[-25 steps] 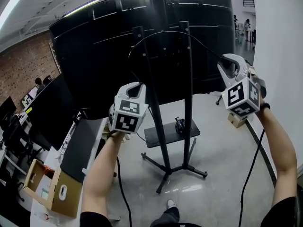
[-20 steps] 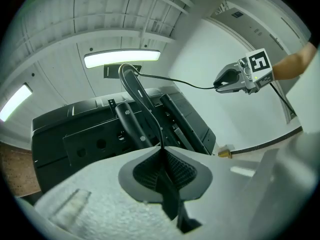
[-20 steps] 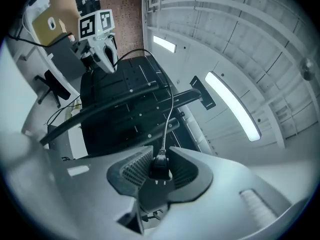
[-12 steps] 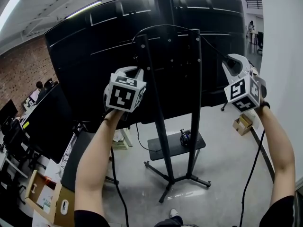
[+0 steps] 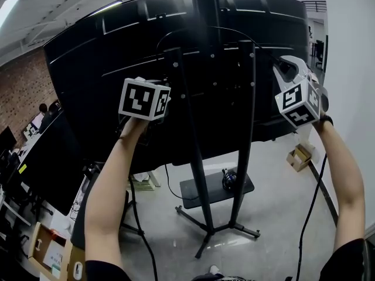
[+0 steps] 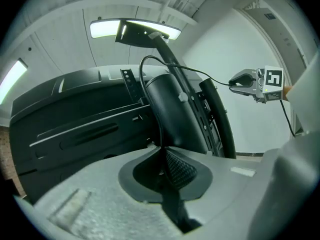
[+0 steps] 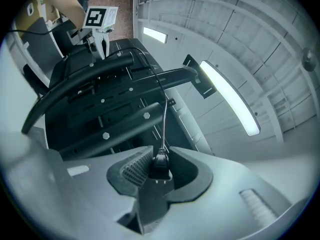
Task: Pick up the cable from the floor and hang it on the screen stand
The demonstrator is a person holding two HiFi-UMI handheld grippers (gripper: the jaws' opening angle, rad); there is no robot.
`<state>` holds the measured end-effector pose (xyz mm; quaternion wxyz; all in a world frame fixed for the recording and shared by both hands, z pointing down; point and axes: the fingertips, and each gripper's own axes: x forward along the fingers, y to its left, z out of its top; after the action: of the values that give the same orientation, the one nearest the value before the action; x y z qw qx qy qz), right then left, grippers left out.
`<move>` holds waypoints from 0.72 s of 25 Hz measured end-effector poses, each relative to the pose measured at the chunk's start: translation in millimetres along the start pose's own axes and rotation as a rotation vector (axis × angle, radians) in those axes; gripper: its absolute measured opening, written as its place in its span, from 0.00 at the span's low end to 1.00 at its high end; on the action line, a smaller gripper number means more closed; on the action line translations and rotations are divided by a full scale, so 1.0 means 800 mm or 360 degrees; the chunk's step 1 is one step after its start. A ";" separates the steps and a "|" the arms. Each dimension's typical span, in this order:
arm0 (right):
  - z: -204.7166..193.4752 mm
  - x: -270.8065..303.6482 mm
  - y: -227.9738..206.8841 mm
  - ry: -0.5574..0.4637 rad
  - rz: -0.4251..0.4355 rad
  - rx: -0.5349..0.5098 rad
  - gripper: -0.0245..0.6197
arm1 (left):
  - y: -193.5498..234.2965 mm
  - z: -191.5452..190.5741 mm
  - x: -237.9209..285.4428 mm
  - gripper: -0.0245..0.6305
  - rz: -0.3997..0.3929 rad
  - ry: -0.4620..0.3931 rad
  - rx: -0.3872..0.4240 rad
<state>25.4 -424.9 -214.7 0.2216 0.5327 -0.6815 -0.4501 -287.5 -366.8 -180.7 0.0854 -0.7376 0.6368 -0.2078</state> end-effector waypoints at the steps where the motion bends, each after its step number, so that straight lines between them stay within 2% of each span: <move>1: 0.000 0.006 -0.001 0.0003 -0.0001 -0.0005 0.20 | 0.002 -0.002 0.003 0.07 -0.0022 0.0020 -0.0021; 5: -0.005 0.030 -0.009 0.0028 0.0002 0.0028 0.20 | 0.003 -0.003 0.010 0.07 -0.0111 0.0072 -0.0108; 8: -0.007 0.045 -0.014 0.0041 0.0013 0.0065 0.20 | 0.004 0.001 0.011 0.06 -0.0123 0.0112 -0.0118; 11: -0.008 0.061 -0.003 0.0045 0.0081 0.0101 0.20 | 0.004 -0.005 0.010 0.06 -0.0114 0.0179 -0.0138; 16: -0.017 0.071 0.014 0.0037 0.0213 0.0227 0.20 | -0.011 -0.037 0.013 0.07 -0.0143 0.0396 -0.0170; 18: -0.016 0.073 0.018 0.0030 0.0243 0.0251 0.20 | -0.008 -0.044 0.009 0.07 -0.0118 0.0421 -0.0191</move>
<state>8.2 -483.6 -206.7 0.2190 0.4992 -0.7514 -0.3718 -295.8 -368.2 -145.3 -0.0513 -0.7307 0.6259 -0.2677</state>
